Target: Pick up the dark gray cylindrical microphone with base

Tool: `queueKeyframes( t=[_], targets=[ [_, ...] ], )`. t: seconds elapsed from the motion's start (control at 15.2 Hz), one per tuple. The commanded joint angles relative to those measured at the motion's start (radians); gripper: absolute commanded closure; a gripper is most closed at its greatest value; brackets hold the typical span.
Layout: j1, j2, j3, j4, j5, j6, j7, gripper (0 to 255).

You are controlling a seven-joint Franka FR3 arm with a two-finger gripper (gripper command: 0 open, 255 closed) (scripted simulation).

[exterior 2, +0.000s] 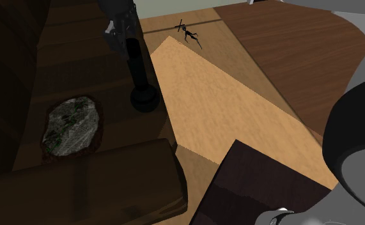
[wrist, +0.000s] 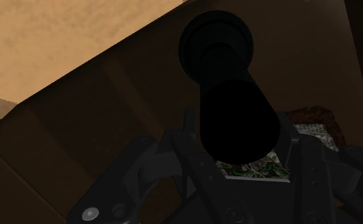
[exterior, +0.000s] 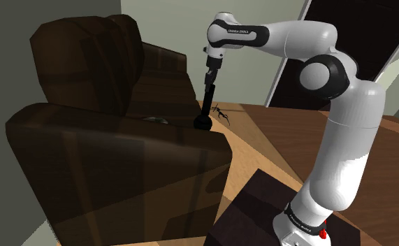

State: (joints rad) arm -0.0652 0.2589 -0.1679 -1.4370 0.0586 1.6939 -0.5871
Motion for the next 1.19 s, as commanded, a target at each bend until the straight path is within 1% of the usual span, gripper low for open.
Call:
queueKeyframes(
  t=[0.0,0.26,0.73,1.12],
  targets=[
    [0.000,0.001,0.000,0.000,0.000,0.000,0.000,255],
    [0.000,0.000,0.000,-0.001,0.000,0.000,0.000,255],
    [-0.005,0.020,-0.001,0.122,0.003,-0.103,0.001,255],
    [-0.013,0.053,-0.002,0.253,0.009,-0.201,0.000,255]
  ],
)
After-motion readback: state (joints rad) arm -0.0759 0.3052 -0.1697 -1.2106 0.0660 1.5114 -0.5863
